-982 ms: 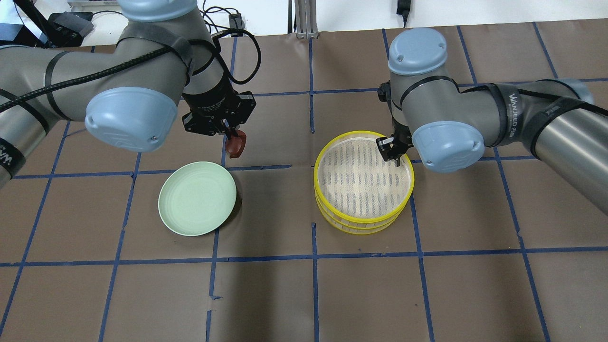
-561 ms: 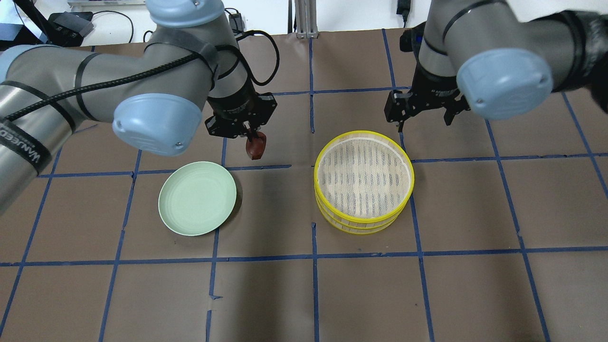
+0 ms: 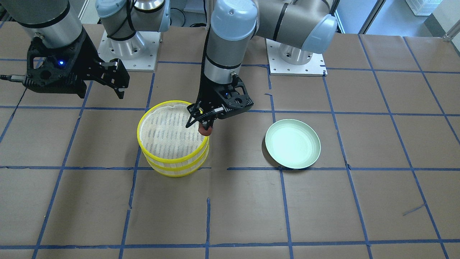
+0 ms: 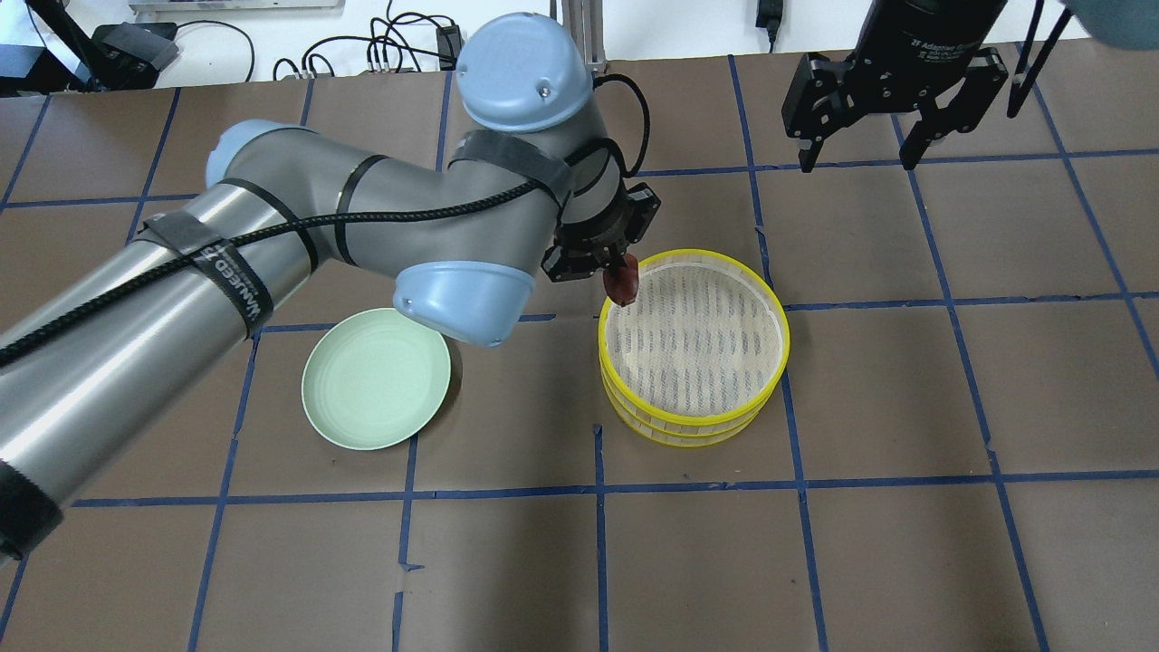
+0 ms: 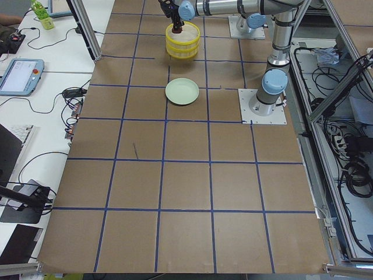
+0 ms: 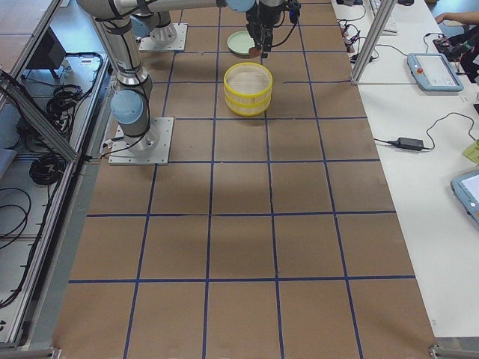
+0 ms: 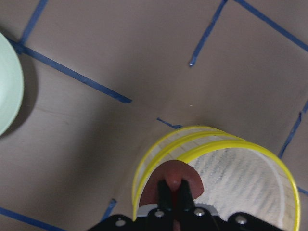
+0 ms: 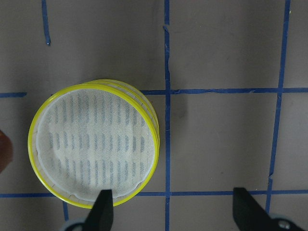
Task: Place buns in different layers of steamer
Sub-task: 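Carry brown bun over top tier while right gripper releases rim and rises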
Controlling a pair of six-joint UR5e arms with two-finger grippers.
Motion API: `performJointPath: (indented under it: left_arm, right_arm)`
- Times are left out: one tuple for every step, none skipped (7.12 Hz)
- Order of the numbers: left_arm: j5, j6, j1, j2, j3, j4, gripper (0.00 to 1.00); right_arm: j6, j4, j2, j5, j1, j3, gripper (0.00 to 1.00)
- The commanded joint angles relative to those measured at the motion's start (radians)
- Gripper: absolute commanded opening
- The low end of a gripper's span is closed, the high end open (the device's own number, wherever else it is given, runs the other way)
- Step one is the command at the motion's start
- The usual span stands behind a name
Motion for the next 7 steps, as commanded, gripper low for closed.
performJointPath:
  left_arm:
    - [-0.004,-0.083,-0.058,-0.058,0.0,0.057,0.47]
    - [0.002,-0.083,-0.075,-0.069,-0.001,0.071,0.99]
    - [0.001,-0.08,-0.077,-0.069,-0.001,0.076,1.0]
    - [0.004,-0.07,-0.077,-0.068,-0.001,0.076,1.0]
    - [0.012,-0.038,-0.075,-0.051,0.002,0.076,0.99]
    - [0.039,0.15,-0.049,-0.019,0.002,0.073,0.99]
    - [0.047,0.311,0.042,0.013,0.0,0.059,0.99]
  right_arm:
    - [0.0,-0.105,-0.024,-0.005,0.006,0.041,1.0]
    - [-0.001,-0.125,-0.035,-0.005,0.006,0.076,1.0]
    - [-0.004,-0.123,-0.035,-0.008,0.003,0.078,1.0]
    - [-0.004,-0.119,-0.035,-0.009,0.003,0.078,1.0]
    - [-0.006,-0.119,-0.035,-0.009,0.003,0.079,1.0]
    - [-0.007,-0.118,-0.035,-0.008,0.003,0.079,1.0]
    - [-0.009,-0.113,-0.035,-0.011,0.0,0.079,1.0]
